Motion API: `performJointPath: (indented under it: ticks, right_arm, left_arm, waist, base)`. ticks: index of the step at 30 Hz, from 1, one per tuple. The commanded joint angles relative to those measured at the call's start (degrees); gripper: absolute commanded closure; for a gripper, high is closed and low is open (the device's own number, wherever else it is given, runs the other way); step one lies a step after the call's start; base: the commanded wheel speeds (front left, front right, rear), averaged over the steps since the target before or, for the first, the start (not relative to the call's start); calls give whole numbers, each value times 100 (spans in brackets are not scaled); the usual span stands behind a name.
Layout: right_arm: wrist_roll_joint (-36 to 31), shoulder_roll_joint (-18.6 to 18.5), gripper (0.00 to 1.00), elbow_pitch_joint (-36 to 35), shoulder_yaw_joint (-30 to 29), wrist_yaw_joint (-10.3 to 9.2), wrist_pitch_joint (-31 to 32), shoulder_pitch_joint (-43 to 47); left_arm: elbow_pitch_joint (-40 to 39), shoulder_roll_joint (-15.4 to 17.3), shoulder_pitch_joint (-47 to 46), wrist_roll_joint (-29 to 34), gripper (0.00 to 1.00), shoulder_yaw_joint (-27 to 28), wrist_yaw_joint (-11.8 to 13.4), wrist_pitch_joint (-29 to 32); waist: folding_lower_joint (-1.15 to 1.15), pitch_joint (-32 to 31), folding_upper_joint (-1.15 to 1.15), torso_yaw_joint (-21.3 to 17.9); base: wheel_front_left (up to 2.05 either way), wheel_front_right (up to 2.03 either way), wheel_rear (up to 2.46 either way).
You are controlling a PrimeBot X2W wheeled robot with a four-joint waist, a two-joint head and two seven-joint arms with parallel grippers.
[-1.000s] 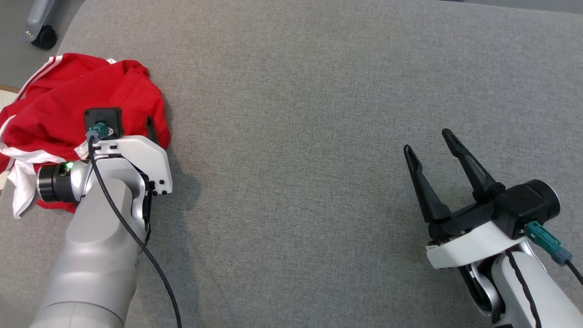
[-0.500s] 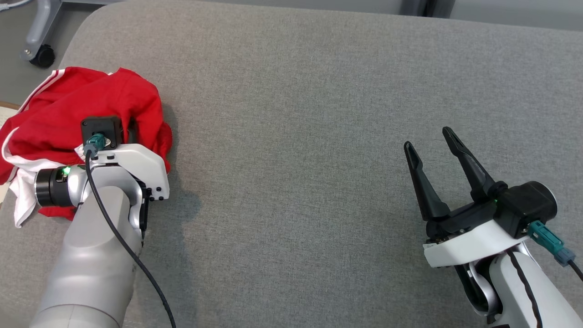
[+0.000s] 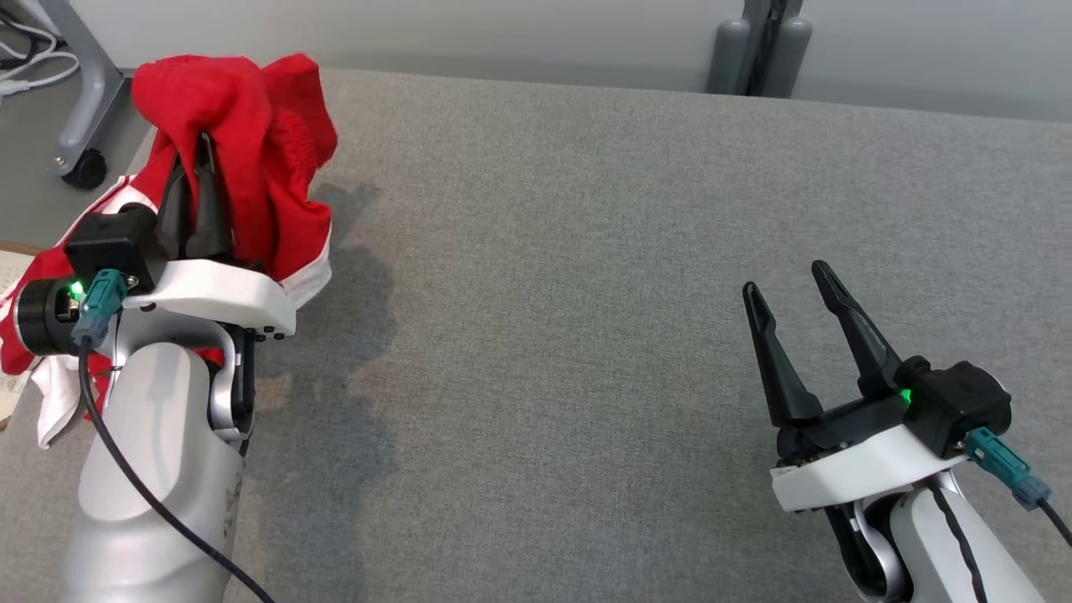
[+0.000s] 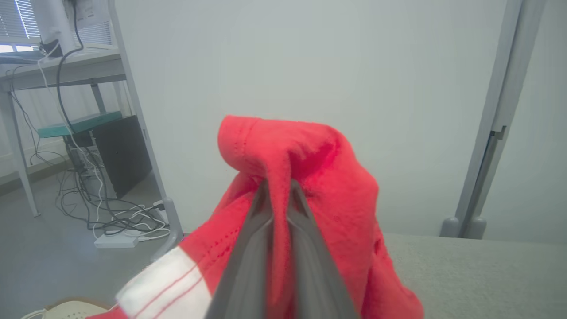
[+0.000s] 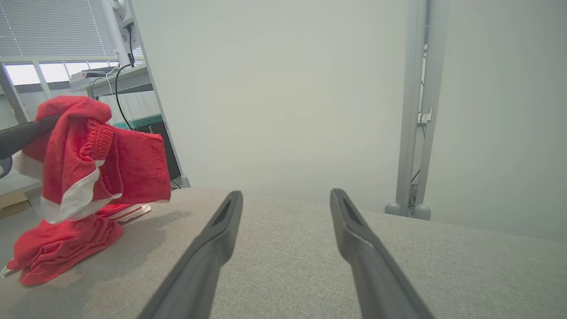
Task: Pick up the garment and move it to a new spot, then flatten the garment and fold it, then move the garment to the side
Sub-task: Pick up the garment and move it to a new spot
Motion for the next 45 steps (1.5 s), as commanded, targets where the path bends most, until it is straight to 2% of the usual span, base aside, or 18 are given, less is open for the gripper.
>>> performJointPath:
  ticks: [1, 9, 15, 26, 32, 38, 45]
  right_arm:
    - [57, 23, 0, 12, -39, 9, -35, 65]
    - [98, 182, 0, 37, -87, 9, -35, 93]
    - [96, 295, 0, 85, -101, 9, -35, 133]
    - [65, 354, 0, 2, -237, 9, -35, 215]
    - [83, 387, 0, -95, -262, 9, -35, 190]
    - [73, 403, 0, -154, -330, 9, -35, 103]
    - [65, 439, 0, -204, -364, 9, -35, -7]
  left_arm:
    - [-440, 49, 181, 31, 100, 59, -82, -21]
    - [-1312, 106, 462, 141, 100, 10, -349, -21]
    - [-1452, 135, 519, 164, 100, -143, -508, -21]
    - [-1233, -8, 470, 274, 100, -679, -714, -6]
    - [-888, -96, 261, 364, 100, -1008, -820, -10]
    - [-578, -234, 81, 422, 100, -1428, -895, -17]
    - [-247, -299, 25, 382, 100, -1830, -962, -20]
  waist:
    - [0, -143, 0, -113]
    - [0, -355, 0, -495]
    - [0, -559, 0, -959]
    - [0, -644, 0, -1829]
    - [0, -443, 0, -2234]
    - [0, -147, 0, -2405]
    - [0, 67, 0, -2430]
  base:
    - [0, 0, 0]
    - [0, 0, 0]
    - [0, 0, 0]
    - [0, 0, 0]
    - [0, 0, 0]
    - [0, 0, 0]
    - [0, 0, 0]
